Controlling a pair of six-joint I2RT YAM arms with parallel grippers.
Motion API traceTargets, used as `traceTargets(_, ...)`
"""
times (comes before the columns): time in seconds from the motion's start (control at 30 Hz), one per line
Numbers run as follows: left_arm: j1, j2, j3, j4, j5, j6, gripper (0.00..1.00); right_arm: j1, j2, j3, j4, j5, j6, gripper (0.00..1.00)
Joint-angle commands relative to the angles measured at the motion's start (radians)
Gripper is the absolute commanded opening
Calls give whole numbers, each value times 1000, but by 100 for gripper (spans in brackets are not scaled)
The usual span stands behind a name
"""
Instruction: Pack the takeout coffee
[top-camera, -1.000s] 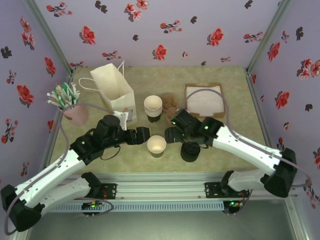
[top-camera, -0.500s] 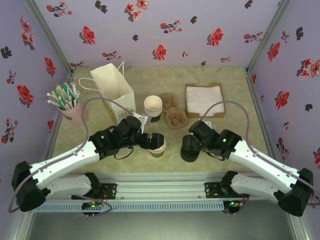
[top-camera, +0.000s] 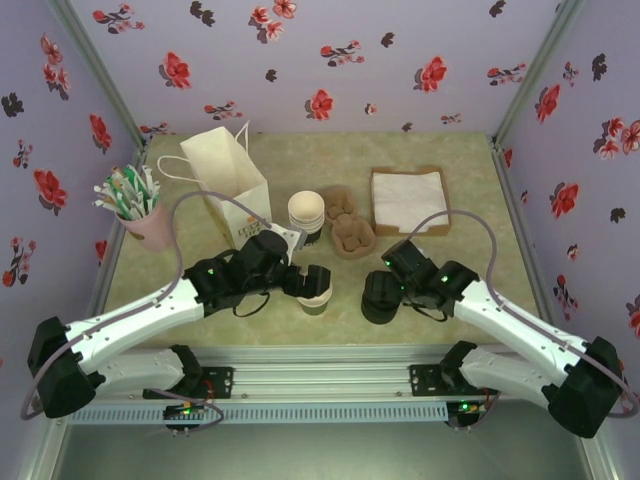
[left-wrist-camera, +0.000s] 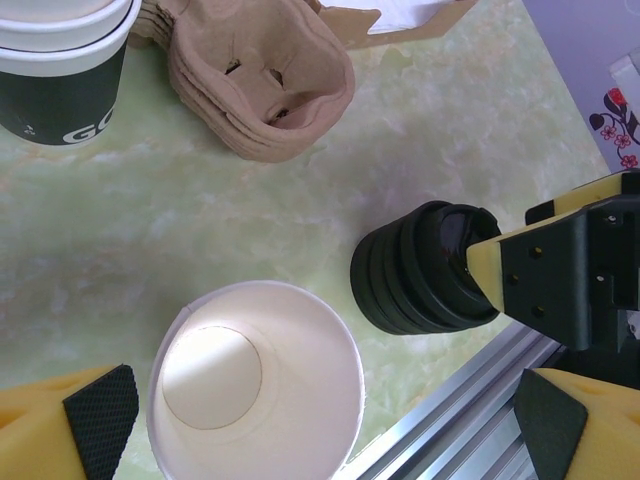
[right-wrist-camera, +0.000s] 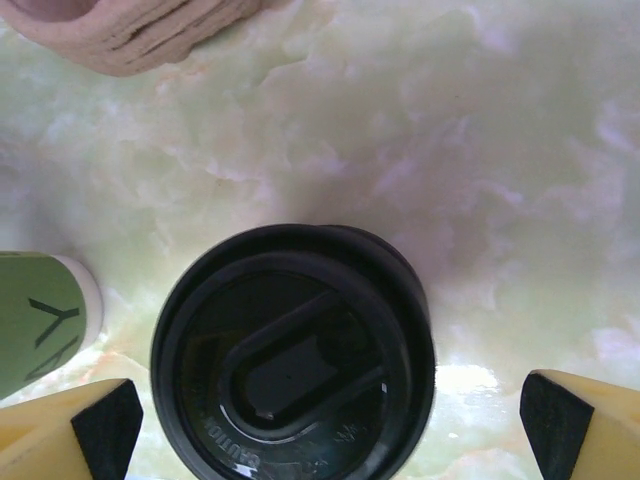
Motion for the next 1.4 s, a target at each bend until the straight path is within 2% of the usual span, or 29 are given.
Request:
traceTargets(0.0,-8,1,16,4,-27,16,99,-7,29,-6,48,-37,-27,98)
traceTargets(0.23,-8,-1,10,6,-27,16,99,-10,69,-3,53,-37,-33,94)
traceTargets(0.47,-9,3,11,11,-27,19,99,-13,73,-8,53,-39,-29,85)
traceTargets(1.1,-8,-20,-9,25,-28,21,99,-12,113,-5,64,-56,-32,76)
traceTargets(1.23,-8,-22,-11,28,-28,21,99,-12,114,-5,61,-56,-33,76)
traceTargets(1.37,-8,-21,-10,28,-28,23,99,-12,118,-3,55,-59,-33,81)
